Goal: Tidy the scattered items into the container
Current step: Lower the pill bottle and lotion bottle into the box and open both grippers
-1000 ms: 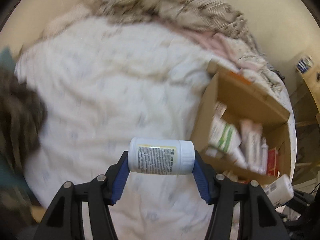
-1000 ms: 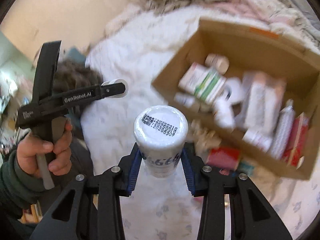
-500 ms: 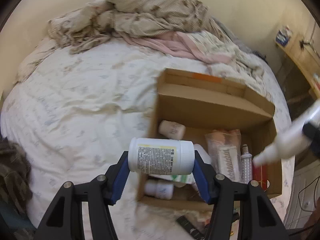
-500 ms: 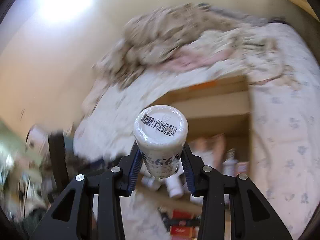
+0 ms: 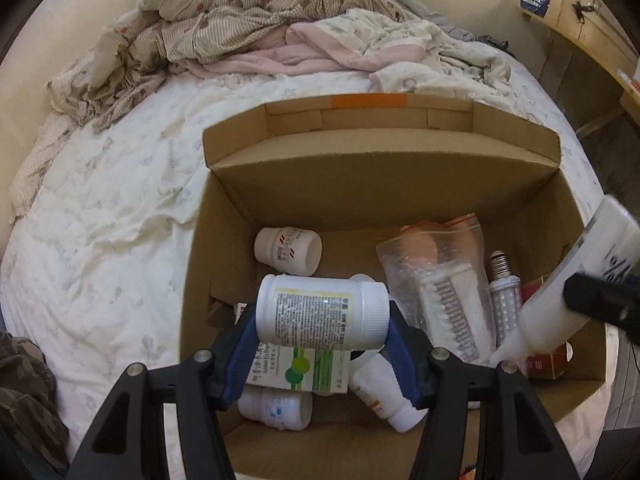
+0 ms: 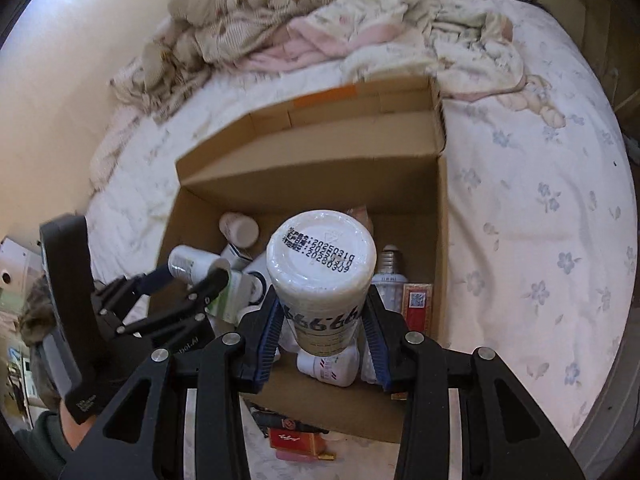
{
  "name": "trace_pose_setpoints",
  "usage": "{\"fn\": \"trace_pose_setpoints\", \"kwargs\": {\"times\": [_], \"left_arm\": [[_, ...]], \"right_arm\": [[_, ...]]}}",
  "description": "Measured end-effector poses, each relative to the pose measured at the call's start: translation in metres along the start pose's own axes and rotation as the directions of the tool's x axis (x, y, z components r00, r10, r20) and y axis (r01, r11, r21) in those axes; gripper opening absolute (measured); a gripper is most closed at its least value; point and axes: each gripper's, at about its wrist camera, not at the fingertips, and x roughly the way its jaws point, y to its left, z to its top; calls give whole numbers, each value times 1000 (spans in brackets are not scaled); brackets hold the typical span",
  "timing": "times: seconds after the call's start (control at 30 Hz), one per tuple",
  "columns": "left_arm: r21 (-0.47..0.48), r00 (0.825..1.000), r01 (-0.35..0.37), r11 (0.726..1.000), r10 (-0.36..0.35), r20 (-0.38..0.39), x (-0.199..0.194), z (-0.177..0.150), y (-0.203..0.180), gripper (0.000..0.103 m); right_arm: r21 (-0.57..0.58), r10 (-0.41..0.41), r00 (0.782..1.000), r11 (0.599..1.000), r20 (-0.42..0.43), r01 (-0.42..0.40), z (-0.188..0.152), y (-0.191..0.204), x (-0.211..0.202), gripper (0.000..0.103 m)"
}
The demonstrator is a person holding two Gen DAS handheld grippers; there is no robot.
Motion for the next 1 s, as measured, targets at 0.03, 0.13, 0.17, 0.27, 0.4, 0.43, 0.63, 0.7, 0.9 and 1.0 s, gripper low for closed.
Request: {"fn": "trace_pose_setpoints", "kwargs": {"times": [0.03,0.13,0.17,0.27,0.4,0.43,0.63,0.7,0.9,1.0], "left_arm": [[-2,1000,6,1000,-6,-6,2,0,0,60],[10,1000,12,1000,-12,-15,6,2,-3,60],[19,1000,9,1000,-8,-13,6,2,-4,60],[29,1000,6,1000,-5,-4,3,2,-3,61],[16,999,34,999,-34,-5,-2,3,2,80],[5,999,37,999,-37,5,-5,3,4,80],[-100,984,178,979,-177,15,-22,4,25,80],[-127,980,197,972,-194,31,-33,1,32,80],[-113,980,194,975,-186,74,-72,-33,52,80],[-101,982,181,978,-174,76,-83,-51,64,80]], "right_arm": [[-8,-10,1000,1000,-11,9,0,2,5,43],[-37,-51,998,998,-33,49,-2,10,15,43],[-48,-59,998,997,-29,57,-1,13,16,43],[-67,-69,997,996,-27,67,-2,16,17,44],[-15,-106,994,994,4,106,1,10,9,69],[-7,-113,993,994,26,113,2,8,5,69],[-2,-102,989,995,108,103,6,9,-18,74],[-1,-96,989,995,112,97,6,10,-20,74],[-21,-66,991,997,114,68,3,22,-24,74],[-55,-63,990,996,124,71,-4,31,-29,74]]}}
